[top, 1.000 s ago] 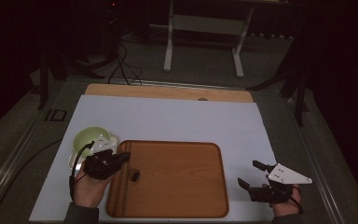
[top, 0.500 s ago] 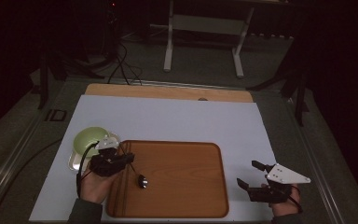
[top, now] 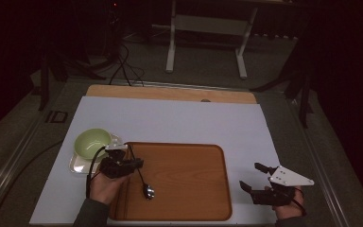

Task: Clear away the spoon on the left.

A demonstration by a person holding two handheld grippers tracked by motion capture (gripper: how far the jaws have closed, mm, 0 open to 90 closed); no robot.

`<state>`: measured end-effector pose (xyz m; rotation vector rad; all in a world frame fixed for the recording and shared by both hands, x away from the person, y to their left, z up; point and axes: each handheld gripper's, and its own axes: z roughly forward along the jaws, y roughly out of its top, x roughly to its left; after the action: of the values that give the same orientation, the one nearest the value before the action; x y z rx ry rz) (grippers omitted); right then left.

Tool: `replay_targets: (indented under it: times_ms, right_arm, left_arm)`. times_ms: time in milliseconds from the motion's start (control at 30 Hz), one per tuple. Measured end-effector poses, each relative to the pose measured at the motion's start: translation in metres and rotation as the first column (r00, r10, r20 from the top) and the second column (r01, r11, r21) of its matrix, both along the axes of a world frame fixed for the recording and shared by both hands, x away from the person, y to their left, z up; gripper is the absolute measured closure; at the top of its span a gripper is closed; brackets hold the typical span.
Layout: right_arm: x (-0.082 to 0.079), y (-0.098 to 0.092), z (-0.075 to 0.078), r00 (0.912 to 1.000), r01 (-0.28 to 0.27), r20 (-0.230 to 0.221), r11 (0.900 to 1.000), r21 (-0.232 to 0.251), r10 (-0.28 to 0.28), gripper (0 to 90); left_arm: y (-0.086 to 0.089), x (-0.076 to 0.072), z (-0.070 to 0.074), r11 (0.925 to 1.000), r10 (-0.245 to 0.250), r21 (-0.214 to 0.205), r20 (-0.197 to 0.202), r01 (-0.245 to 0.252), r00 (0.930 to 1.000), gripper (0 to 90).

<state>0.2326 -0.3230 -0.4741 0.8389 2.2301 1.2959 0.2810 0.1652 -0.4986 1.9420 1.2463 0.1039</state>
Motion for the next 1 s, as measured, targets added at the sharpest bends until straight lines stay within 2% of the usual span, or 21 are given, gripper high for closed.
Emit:
replay_targets:
  times_ms: [233,333,467,567,667,800,833,867,933,967,1000]
  right_arm:
    - [0.000,0.000,0.000,1.0000,0.000,0.000,1.0000,0.003,0.000,14.7]
    - [0.000,0.000,0.000,1.0000,0.000,0.001,1.0000,0.003,0.000,14.7]
    - [0.000,-0.001,0.000,1.0000,0.000,0.001,1.0000,0.004,0.000,14.8]
    - [0.000,-0.001,0.000,1.0000,-0.001,0.001,1.0000,0.003,0.001,14.7]
    - [0.000,0.000,0.000,1.0000,-0.001,0.001,1.0000,0.002,0.001,14.8]
    - [0.000,-0.001,0.000,1.0000,0.000,0.001,1.0000,0.004,0.000,14.7]
    - [0.000,-0.001,0.000,1.0000,0.000,0.001,1.0000,0.005,0.000,14.7]
    - [0.000,-0.001,0.000,1.0000,-0.001,0.001,1.0000,0.005,0.001,14.7]
    - [0.000,-0.001,0.000,1.0000,-0.001,0.001,1.0000,0.005,0.001,14.8]
    - [0.000,-0.001,0.000,1.0000,-0.001,0.001,1.0000,0.005,0.001,14.8]
    - [0.000,-0.001,0.000,1.0000,-0.002,0.001,1.0000,0.005,0.002,14.7]
  left_arm:
    - [-0.007,0.002,-0.006,0.9993,-0.015,0.034,-0.014,0.016,0.9998,77.9]
    - [-0.010,0.004,-0.012,0.9986,-0.010,0.051,-0.039,0.012,0.9992,77.0]
    - [-0.011,0.004,-0.013,0.9981,-0.009,0.061,-0.040,0.012,0.9992,75.8]
    - [-0.012,0.004,-0.014,0.9964,-0.005,0.084,-0.043,0.009,0.9991,74.3]
    - [-0.014,0.005,-0.016,0.9918,0.000,0.128,-0.053,0.006,0.9986,73.7]
    - [-0.015,0.005,-0.018,0.9882,0.010,0.153,-0.056,-0.001,0.9984,72.1]
    - [-0.016,0.005,-0.019,0.9835,0.015,0.181,-0.058,-0.004,0.9982,70.8]
    - [-0.016,0.005,-0.019,0.9835,0.015,0.181,-0.058,-0.004,0.9982,69.4]
    - [-0.019,0.005,-0.020,0.9766,0.013,0.215,-0.053,-0.001,0.9985,67.6]
    - [-0.019,0.005,-0.020,0.9766,0.013,0.215,-0.053,-0.001,0.9985,66.9]
    - [-0.021,0.005,-0.021,0.9728,0.007,0.232,-0.047,0.004,0.9989,66.4]
